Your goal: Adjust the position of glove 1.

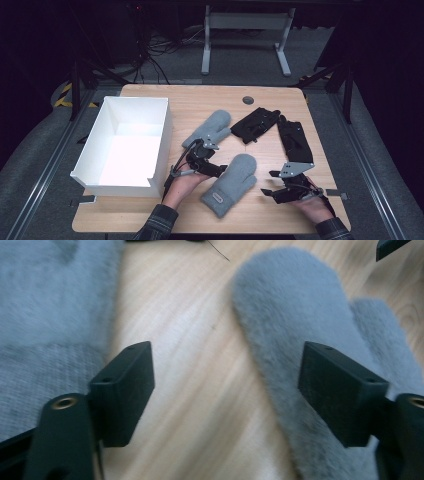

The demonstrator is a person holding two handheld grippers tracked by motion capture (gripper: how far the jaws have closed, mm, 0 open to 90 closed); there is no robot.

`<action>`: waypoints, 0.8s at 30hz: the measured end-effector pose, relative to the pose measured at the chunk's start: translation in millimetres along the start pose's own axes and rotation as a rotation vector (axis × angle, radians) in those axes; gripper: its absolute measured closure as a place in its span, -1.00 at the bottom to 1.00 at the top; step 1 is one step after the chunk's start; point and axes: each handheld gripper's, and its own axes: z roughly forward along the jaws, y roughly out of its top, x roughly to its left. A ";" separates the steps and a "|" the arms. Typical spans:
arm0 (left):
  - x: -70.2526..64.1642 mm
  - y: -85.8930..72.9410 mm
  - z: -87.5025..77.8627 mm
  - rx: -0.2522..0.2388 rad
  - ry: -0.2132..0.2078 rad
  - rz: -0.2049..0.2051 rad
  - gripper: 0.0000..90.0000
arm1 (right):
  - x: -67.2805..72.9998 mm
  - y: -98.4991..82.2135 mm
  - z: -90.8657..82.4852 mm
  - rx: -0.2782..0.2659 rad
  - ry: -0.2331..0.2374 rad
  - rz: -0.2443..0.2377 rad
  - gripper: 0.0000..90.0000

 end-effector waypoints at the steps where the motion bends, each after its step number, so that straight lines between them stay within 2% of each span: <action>1: 1.7 1.6 -0.5 -0.004 0.008 -0.002 -0.57 | -2.4 -2.0 0.2 -0.004 -0.016 -0.004 -0.48; 3: 3.5 3.7 -1.1 0.000 0.020 0.002 -0.64 | -6.4 -4.8 0.5 -0.003 -0.037 -0.004 -0.51; 6: 10.2 11.5 -1.6 -0.019 0.048 0.008 -0.66 | -9.4 -7.6 2.0 0.001 -0.077 0.011 -0.51; 9: 16.3 18.5 -0.9 -0.008 0.089 0.024 -0.68 | -10.0 -9.3 4.9 0.013 -0.087 0.012 -0.53; 12: 23.3 24.1 -0.2 -0.010 0.113 0.018 -0.68 | -12.2 -9.9 5.5 0.011 -0.081 0.024 -0.56; 16: 33.9 31.8 1.9 -0.011 0.130 0.004 -0.68 | -16.6 -13.2 8.0 -0.003 -0.059 0.070 -0.66; 18: 38.9 36.1 3.9 -0.004 0.146 0.006 -0.68 | -17.1 -14.7 8.9 -0.019 -0.058 0.068 -0.69; 24: 52.3 42.9 10.1 0.008 0.168 -0.017 -0.66 | -17.2 -14.7 9.1 -0.018 -0.050 0.068 -0.70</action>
